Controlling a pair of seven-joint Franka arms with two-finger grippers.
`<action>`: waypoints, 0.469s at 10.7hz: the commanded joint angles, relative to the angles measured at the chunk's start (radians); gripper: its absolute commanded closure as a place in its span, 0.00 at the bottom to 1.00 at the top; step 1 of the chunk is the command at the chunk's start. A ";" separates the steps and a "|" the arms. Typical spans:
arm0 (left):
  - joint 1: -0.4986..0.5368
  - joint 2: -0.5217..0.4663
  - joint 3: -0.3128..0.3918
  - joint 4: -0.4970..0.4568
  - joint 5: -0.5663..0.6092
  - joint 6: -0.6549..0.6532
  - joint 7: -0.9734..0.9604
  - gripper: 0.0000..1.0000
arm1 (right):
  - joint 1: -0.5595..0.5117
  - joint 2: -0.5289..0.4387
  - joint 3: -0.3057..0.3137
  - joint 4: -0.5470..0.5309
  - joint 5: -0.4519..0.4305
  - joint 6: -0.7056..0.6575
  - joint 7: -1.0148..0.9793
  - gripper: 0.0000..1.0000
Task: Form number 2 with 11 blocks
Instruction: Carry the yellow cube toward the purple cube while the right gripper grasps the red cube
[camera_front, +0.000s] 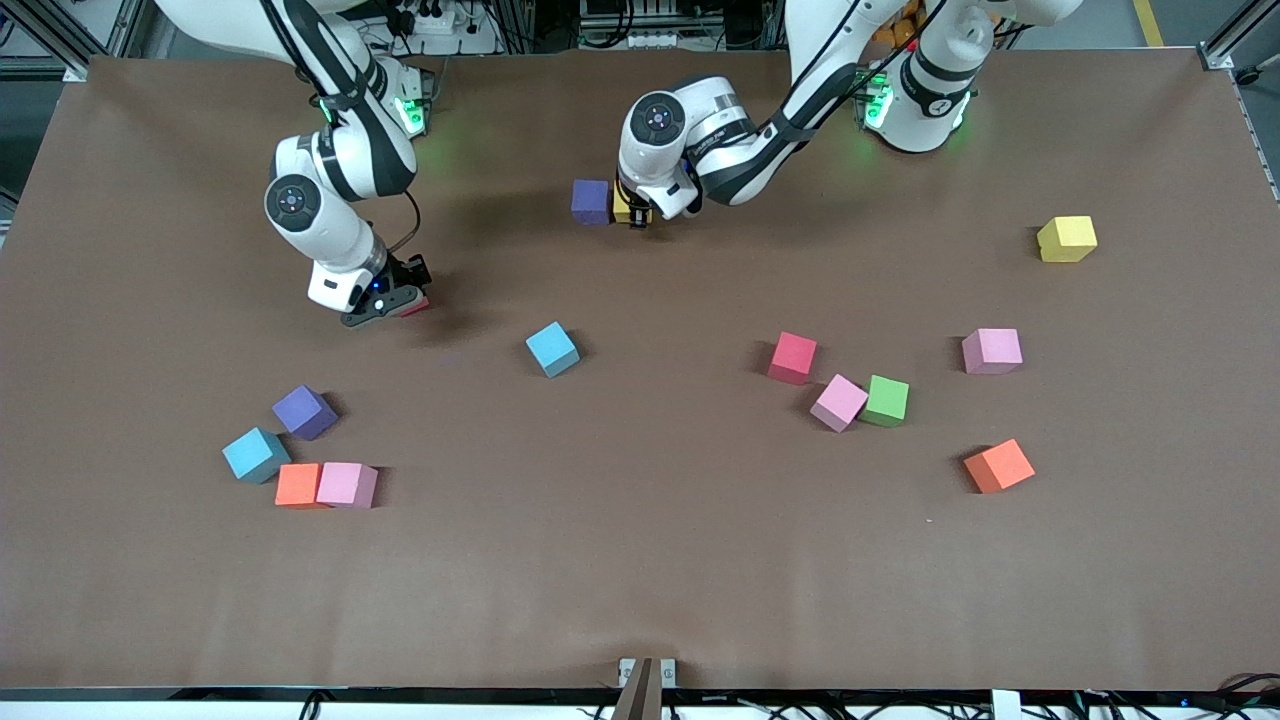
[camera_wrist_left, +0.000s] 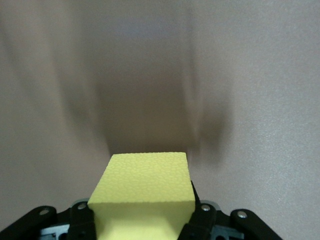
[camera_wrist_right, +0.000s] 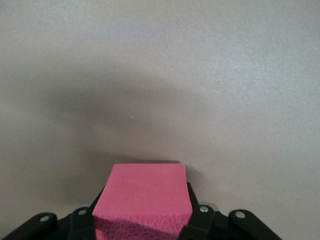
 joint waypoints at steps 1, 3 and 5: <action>-0.012 0.011 0.008 0.024 0.012 -0.013 -0.021 0.82 | 0.006 -0.024 0.002 -0.003 0.008 -0.003 0.005 0.68; -0.014 0.028 0.008 0.044 0.012 -0.012 -0.021 0.82 | 0.017 -0.026 0.007 -0.003 0.020 -0.005 0.005 0.68; -0.015 0.039 0.008 0.056 0.015 -0.012 -0.015 0.77 | 0.034 -0.032 0.007 -0.003 0.051 -0.006 0.005 0.68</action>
